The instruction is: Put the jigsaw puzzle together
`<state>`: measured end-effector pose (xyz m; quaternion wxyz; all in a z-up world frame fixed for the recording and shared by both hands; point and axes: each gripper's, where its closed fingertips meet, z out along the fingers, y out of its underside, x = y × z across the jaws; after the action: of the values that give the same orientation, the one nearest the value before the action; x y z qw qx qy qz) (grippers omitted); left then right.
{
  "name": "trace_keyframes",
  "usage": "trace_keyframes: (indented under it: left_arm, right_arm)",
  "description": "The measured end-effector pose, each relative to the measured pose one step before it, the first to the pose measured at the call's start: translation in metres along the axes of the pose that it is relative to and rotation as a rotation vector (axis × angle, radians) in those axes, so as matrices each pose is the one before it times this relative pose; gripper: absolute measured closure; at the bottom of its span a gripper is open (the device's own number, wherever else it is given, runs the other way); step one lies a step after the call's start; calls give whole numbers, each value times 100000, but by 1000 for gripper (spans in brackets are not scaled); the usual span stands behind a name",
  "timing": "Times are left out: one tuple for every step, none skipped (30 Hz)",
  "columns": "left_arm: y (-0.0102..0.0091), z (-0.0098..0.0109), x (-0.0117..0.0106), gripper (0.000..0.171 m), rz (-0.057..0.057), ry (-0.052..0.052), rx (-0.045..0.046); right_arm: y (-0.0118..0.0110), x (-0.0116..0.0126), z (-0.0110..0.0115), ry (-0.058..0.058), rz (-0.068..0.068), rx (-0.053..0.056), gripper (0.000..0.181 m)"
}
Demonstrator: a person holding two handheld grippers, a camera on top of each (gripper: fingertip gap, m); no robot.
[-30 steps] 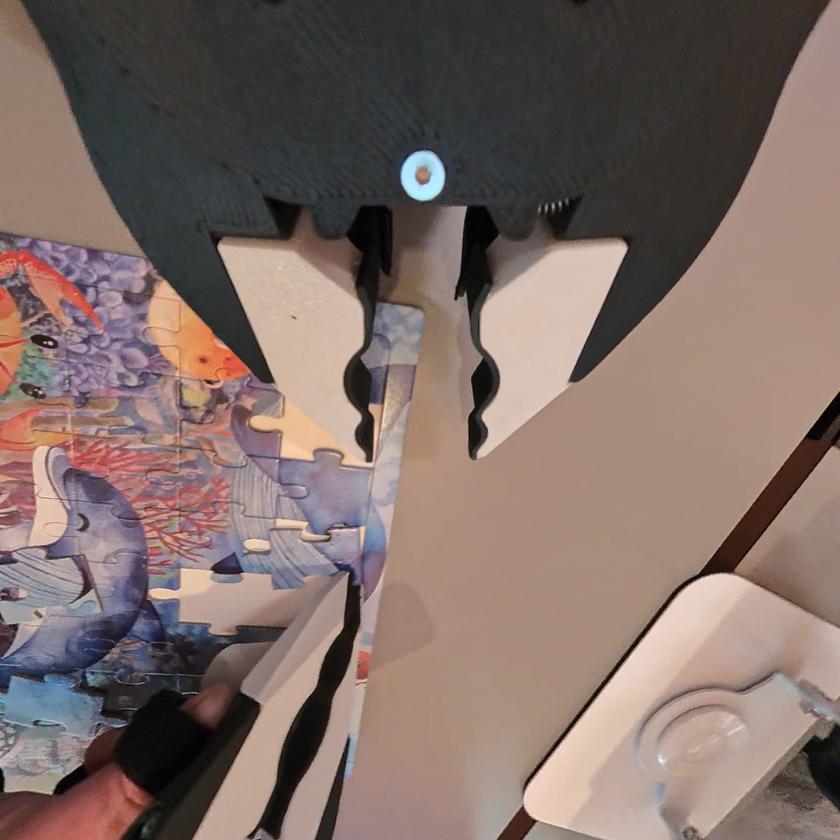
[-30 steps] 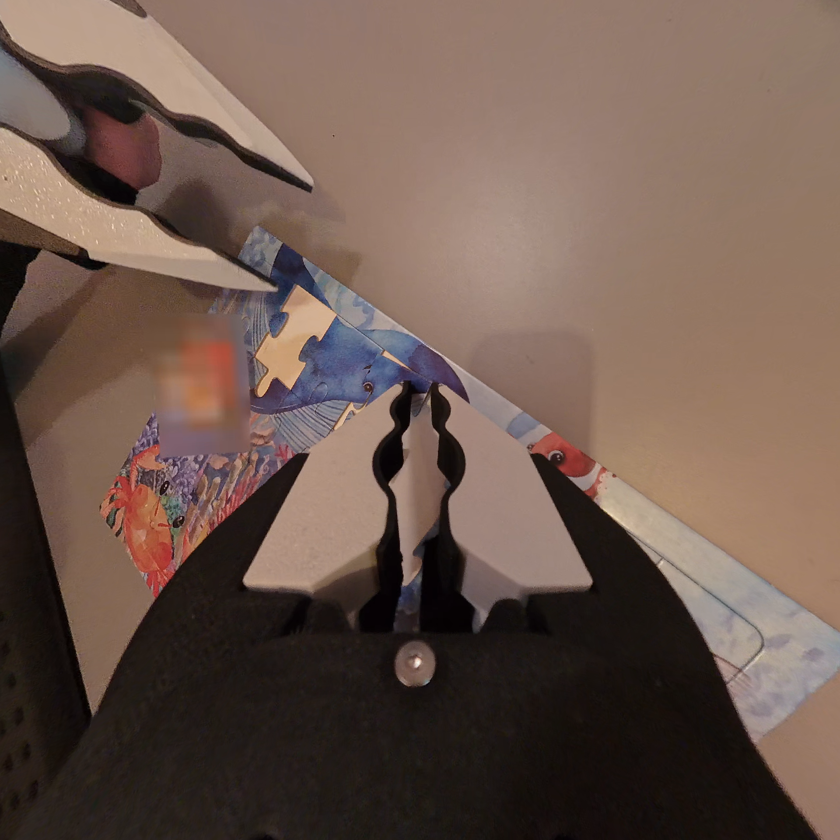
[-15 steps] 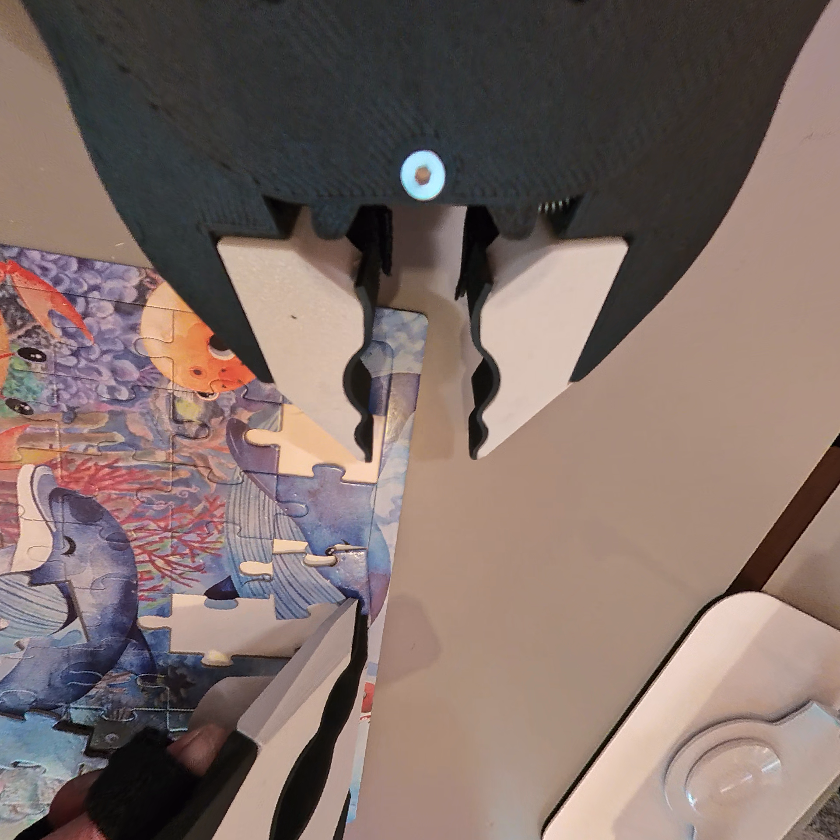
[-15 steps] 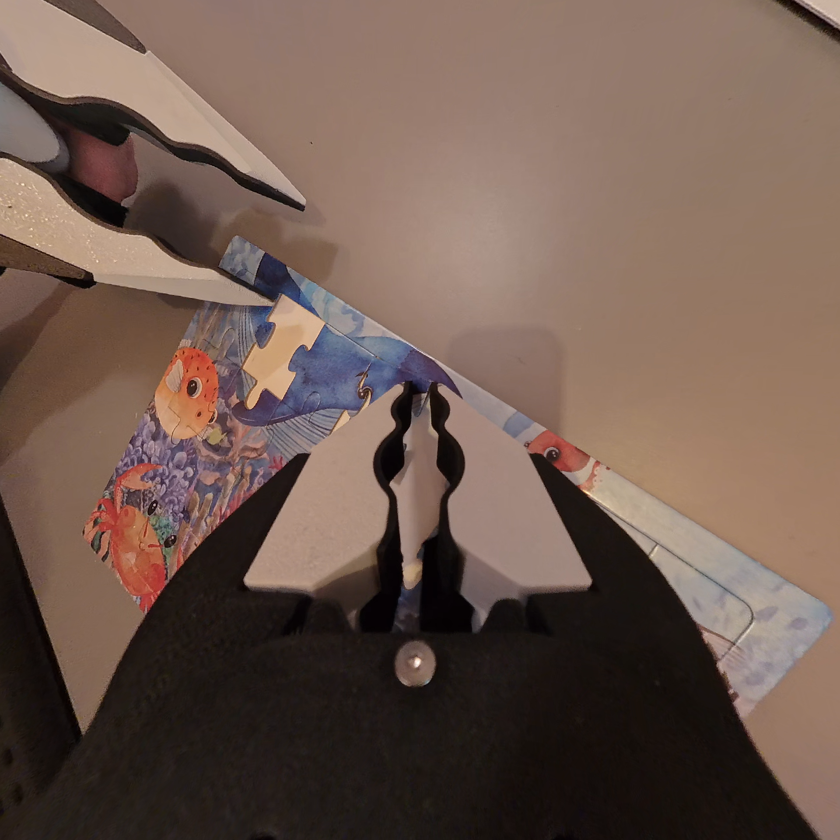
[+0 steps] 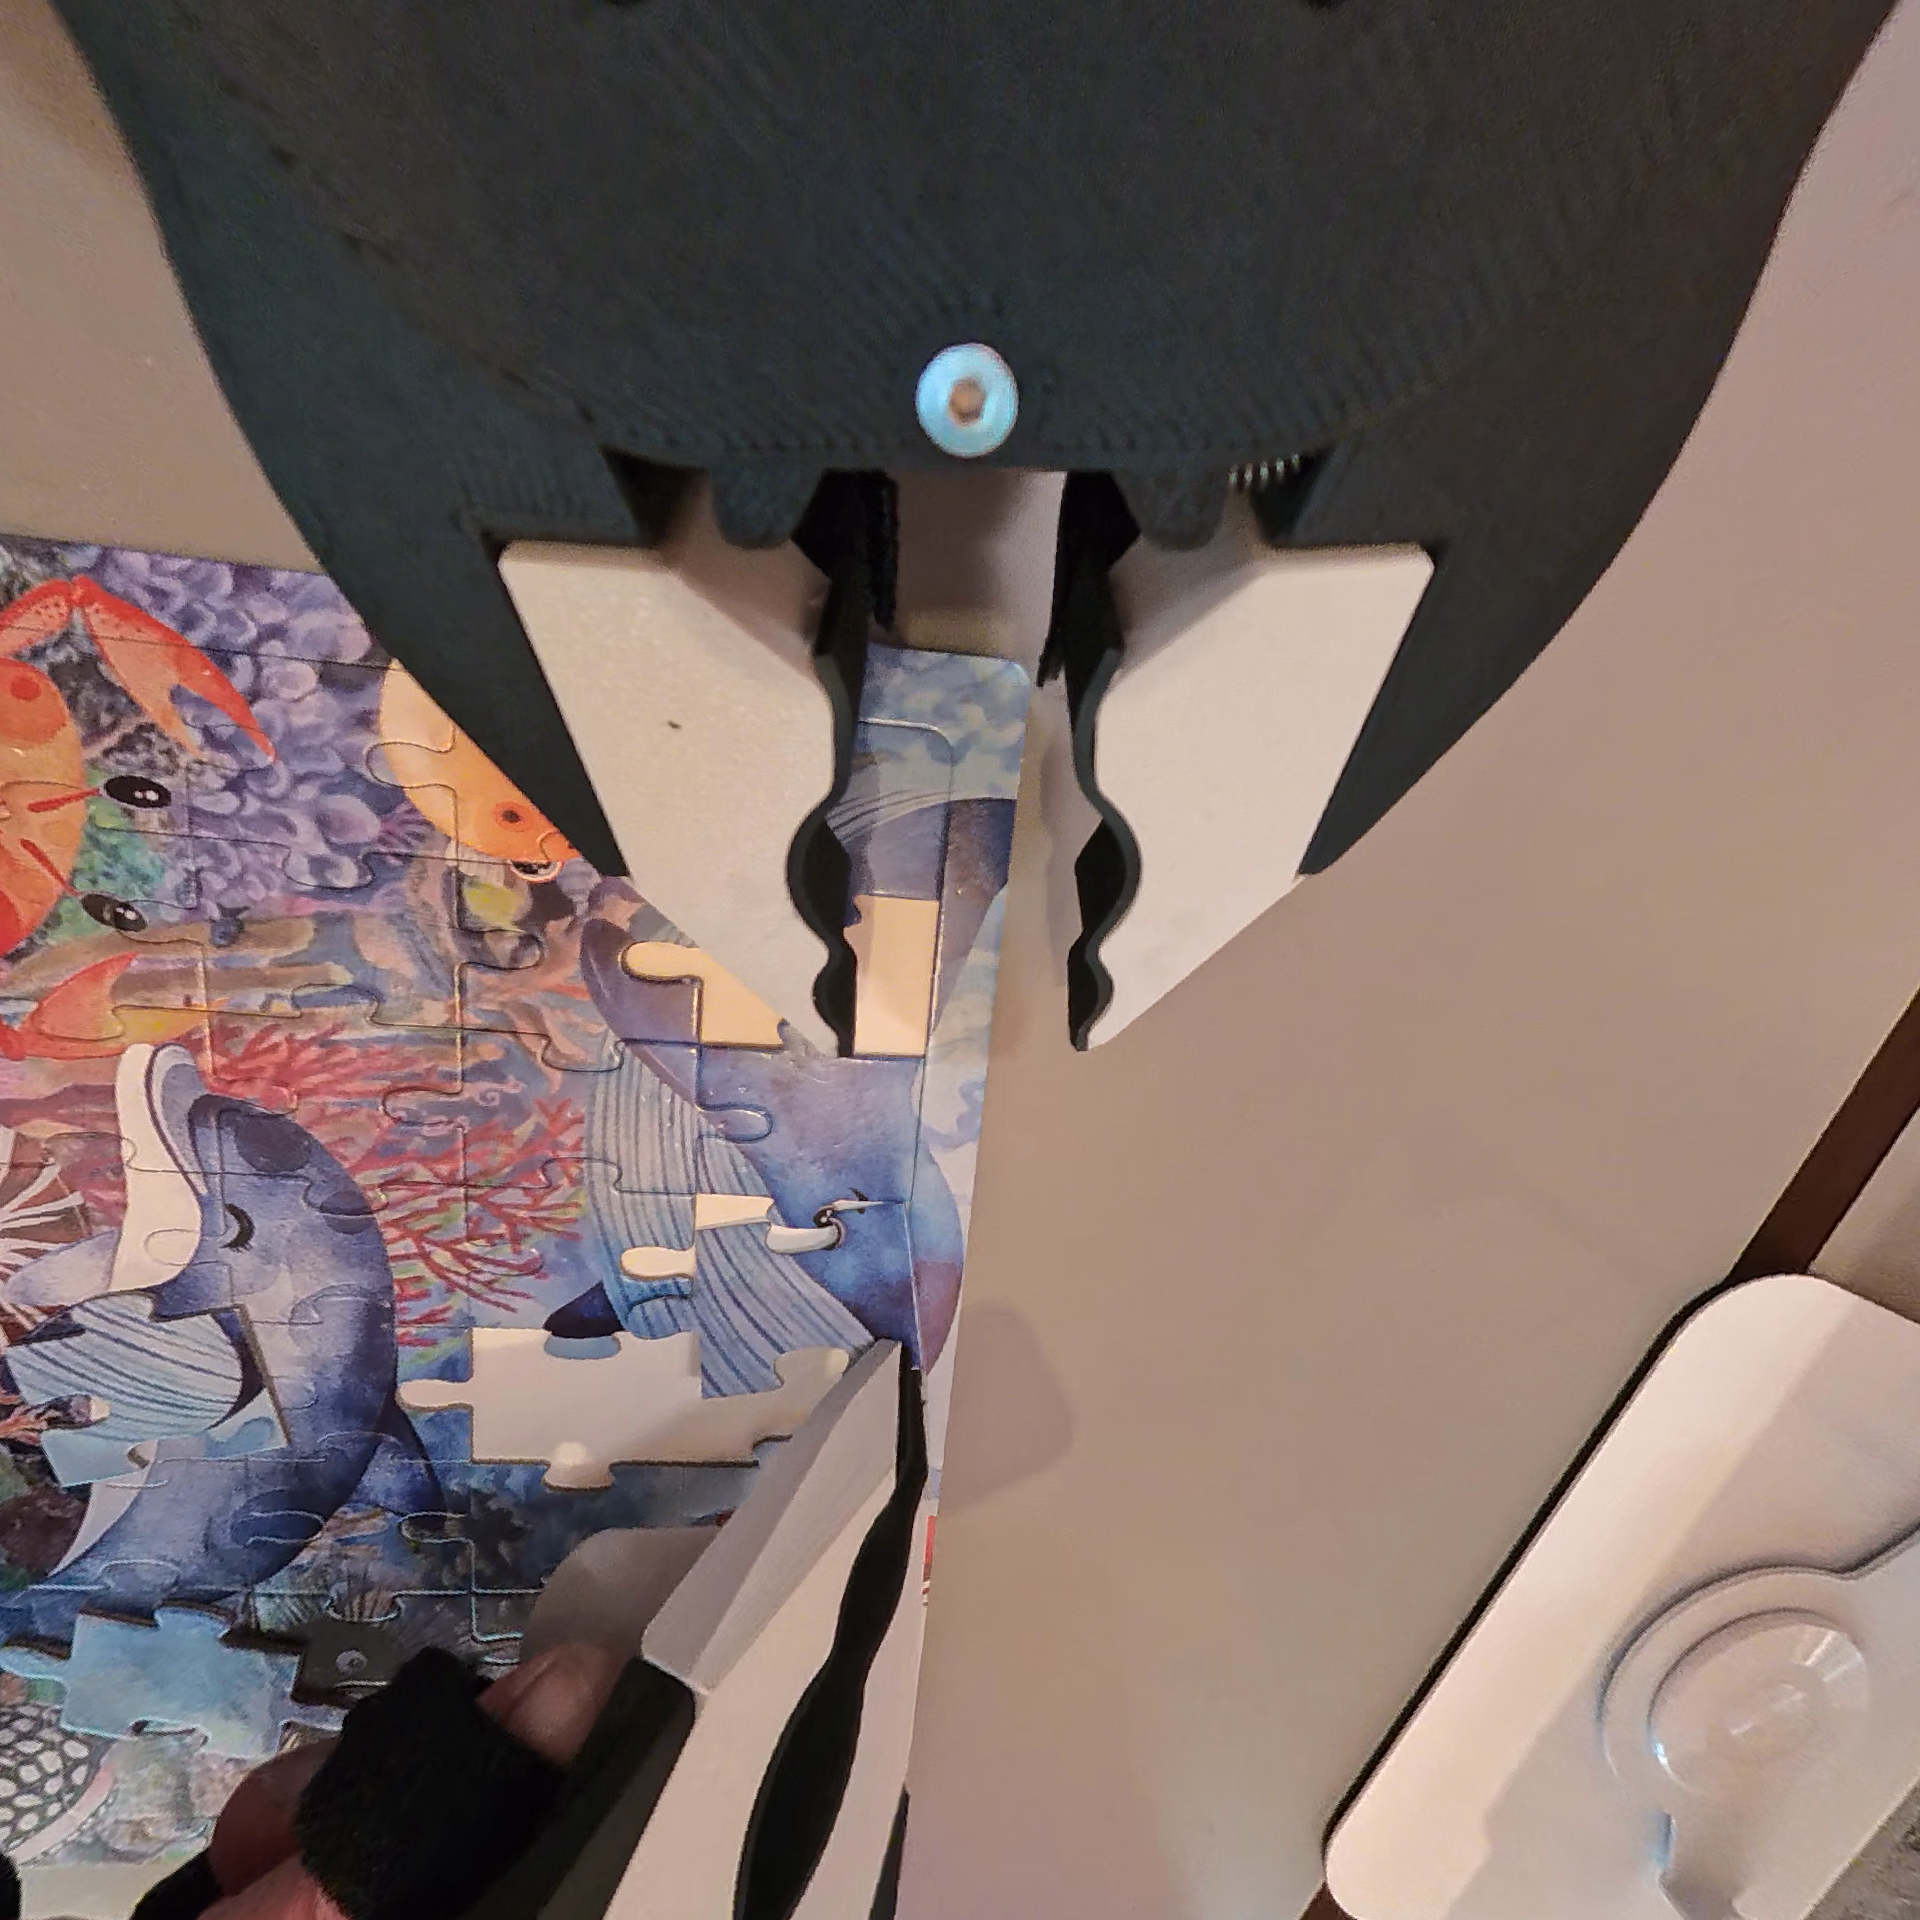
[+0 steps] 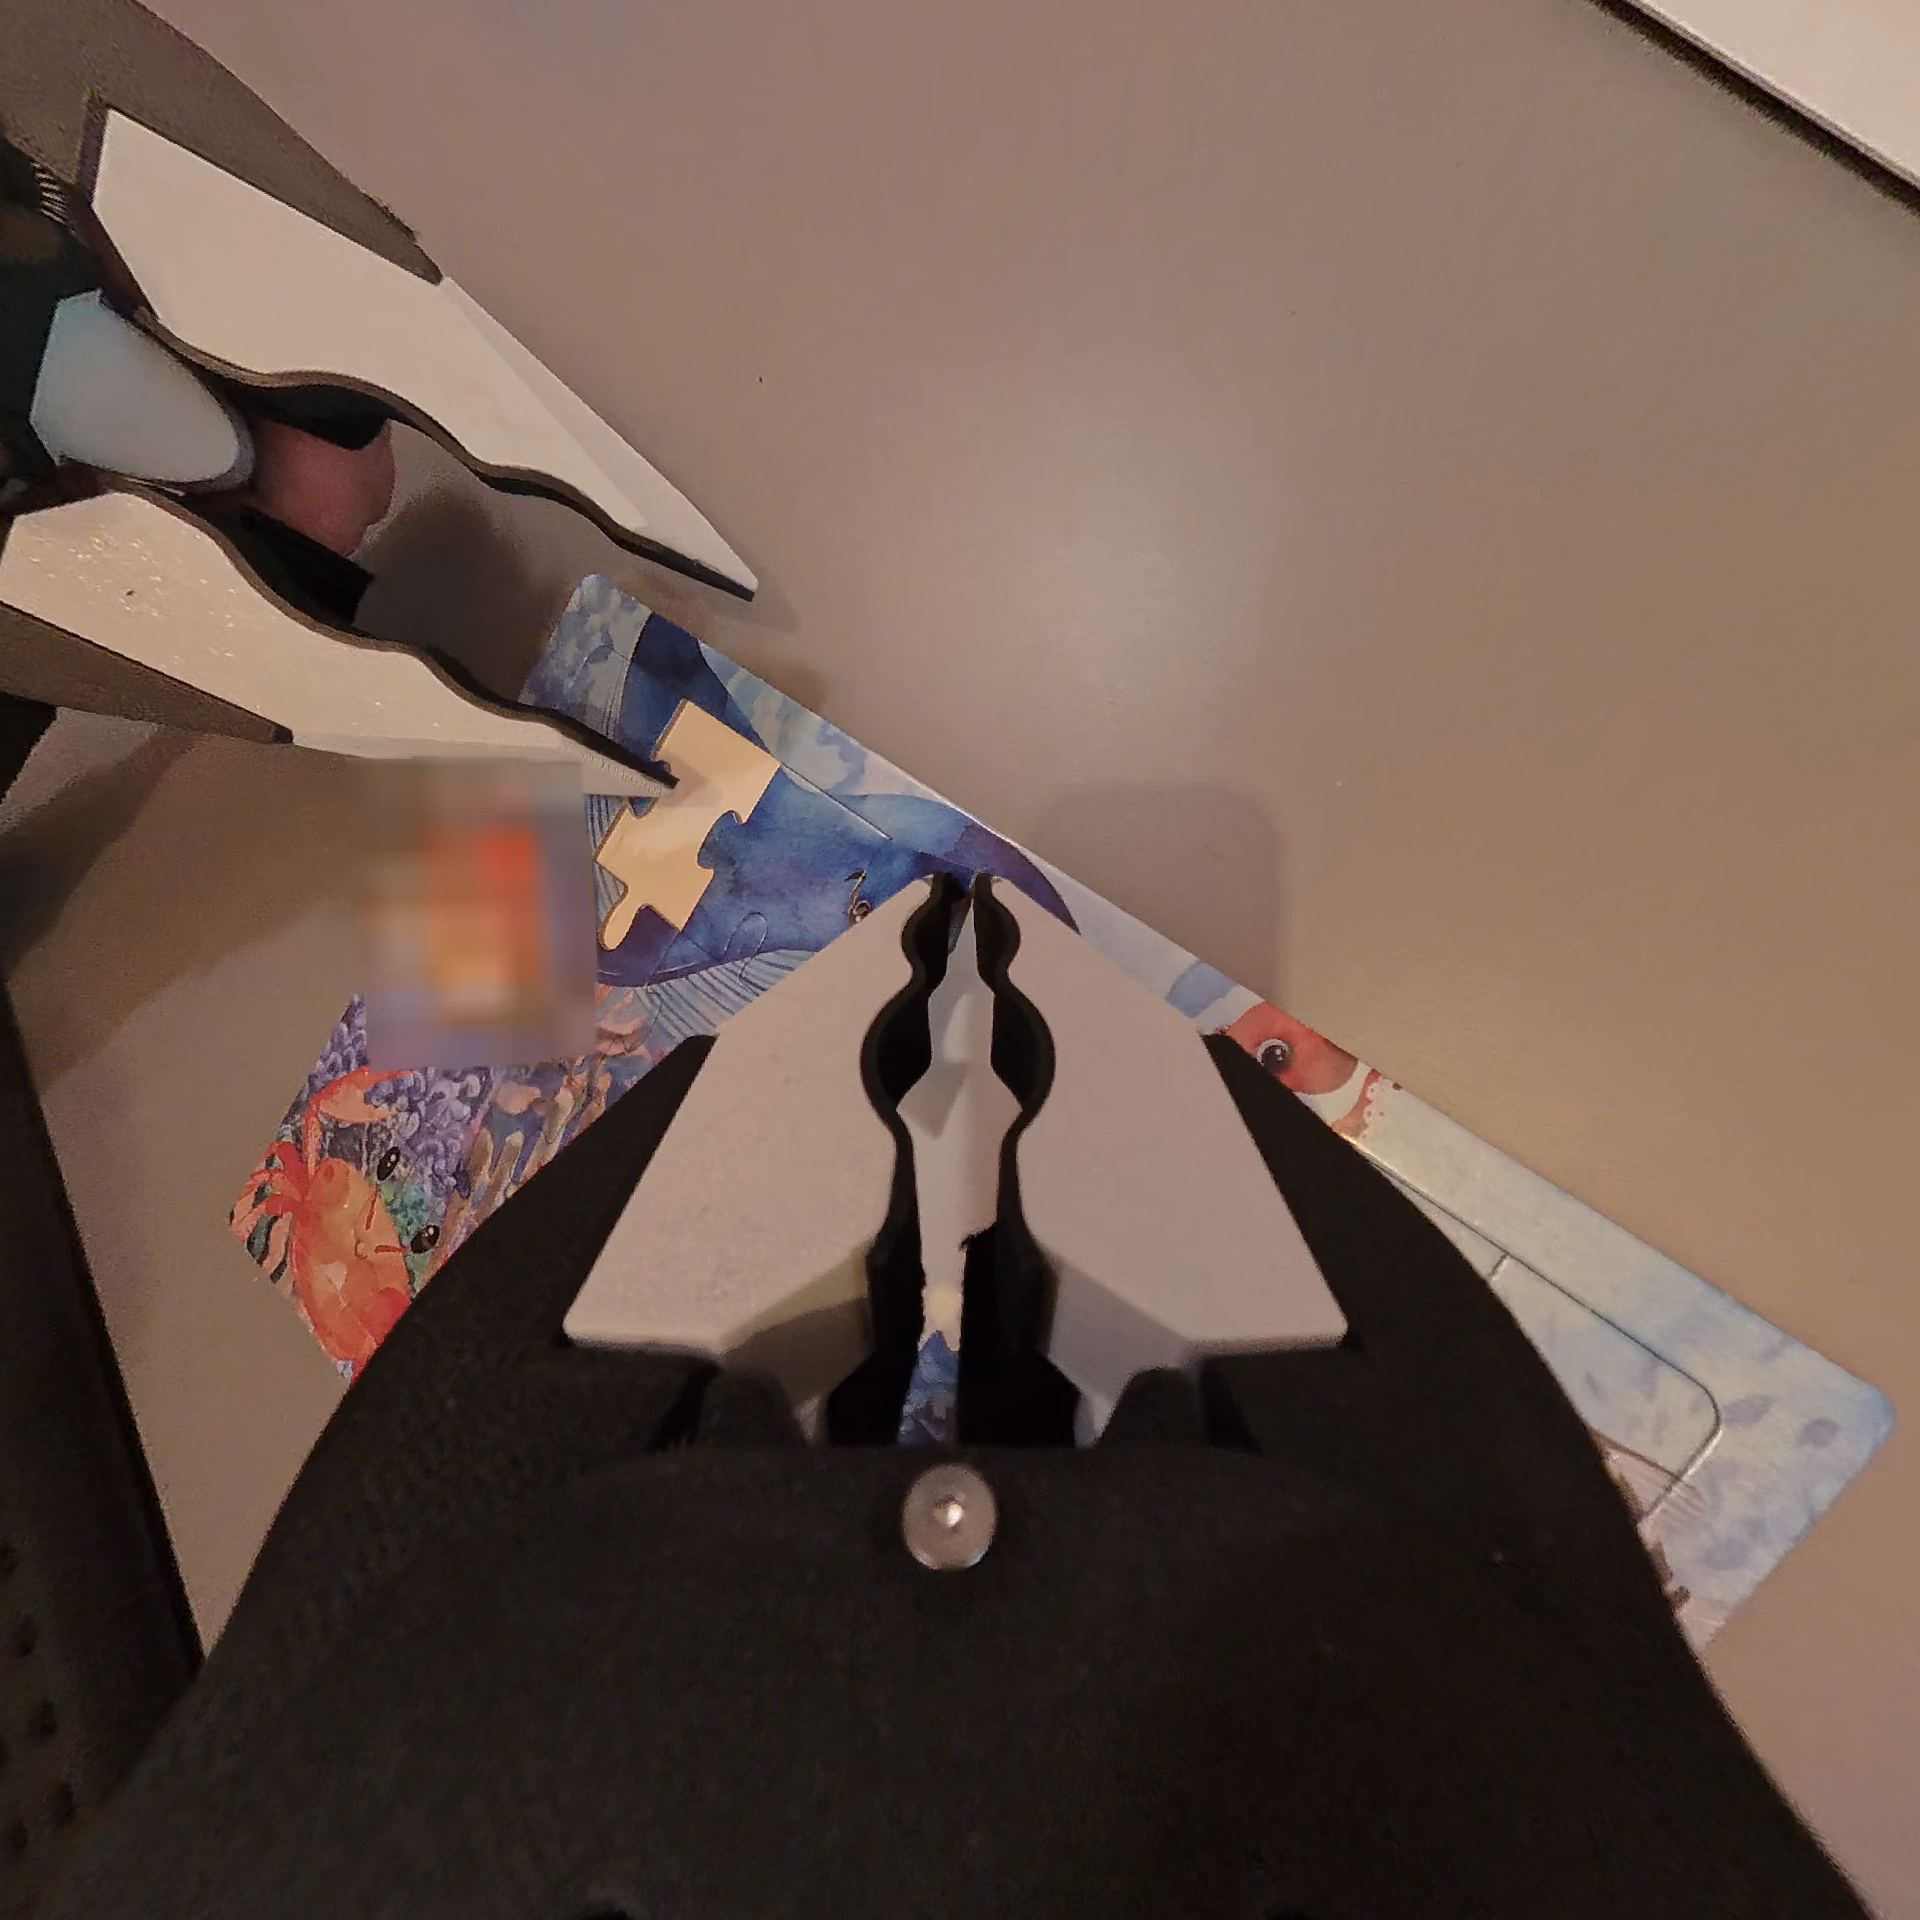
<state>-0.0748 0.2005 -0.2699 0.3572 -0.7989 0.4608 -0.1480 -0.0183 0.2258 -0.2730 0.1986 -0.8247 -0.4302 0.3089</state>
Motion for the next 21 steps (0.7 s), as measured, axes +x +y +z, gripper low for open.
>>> trace_keyframes:
  left_arm:
    - [-9,-12,15,133,74,32,56]
    - [-14,27,48,133,135,152,-51]
    - [-6,49,56,133,152,131,-102]
    - [8,81,77,133,184,169,-186]
    - [28,82,58,133,192,126,-254]
    - [26,85,60,133,188,104,-292]
    - [22,72,57,133,262,101,-243]
    - [-2,42,44,133,215,57,-64]
    - [-34,13,28,133,57,28,31]
    - [-42,-11,5,133,12,-39,130]
    - [-58,-31,-4,133,-71,81,300]
    - [-69,-41,0,133,-300,171,448]
    - [-71,-38,-33,133,-245,27,431]
    - [-18,-46,-55,133,-100,-133,174]
    - [36,-41,-85,134,-103,-274,-35]
    - [20,-43,-76,134,-142,-122,52]
    - [6,-37,-24,134,-246,103,126]
    - [-12,-22,-33,134,-231,69,187]
    - [-9,5,6,134,-161,157,109]
    - [10,11,19,134,-69,215,-69]
    - [1,18,26,134,47,89,-94]
  right_arm:
    - [-13,-49,37,-538,525,268,179]
    - [-67,-77,6,-432,24,308,179]
    - [-37,-30,4,53,-41,91,179]
    - [-33,-52,-14,-11,-191,55,180]
    - [-15,-27,1,115,-253,-29,180]
    - [-25,-28,-14,-67,-114,128,179]
    - [-93,-135,-45,-782,-143,608,180]
    - [-159,-203,-75,-1346,148,864,180]
    - [-144,-180,-110,-1317,219,751,181]
    - [-151,-181,-159,-1229,-122,770,181]
    - [-207,-215,-203,-1650,191,1151,181]
    - [-187,-274,-238,-2312,870,984,181]
    - [-195,-252,-291,-2274,621,1076,181]
    - [-266,-293,-326,-2530,356,1515,181]
    - [-265,-498,-364,-3926,599,1397,181]
    - [-25,-585,-338,-4575,1068,-146,181]
    - [233,-802,-264,-5423,-68,-1724,181]
    - [201,-754,-206,-4414,-832,-1256,181]
    - [70,-478,-140,-2613,-86,-490,181]
    - [233,-599,31,-3328,-369,-1676,181]
    - [607,-836,237,-4718,-641,-3759,181]
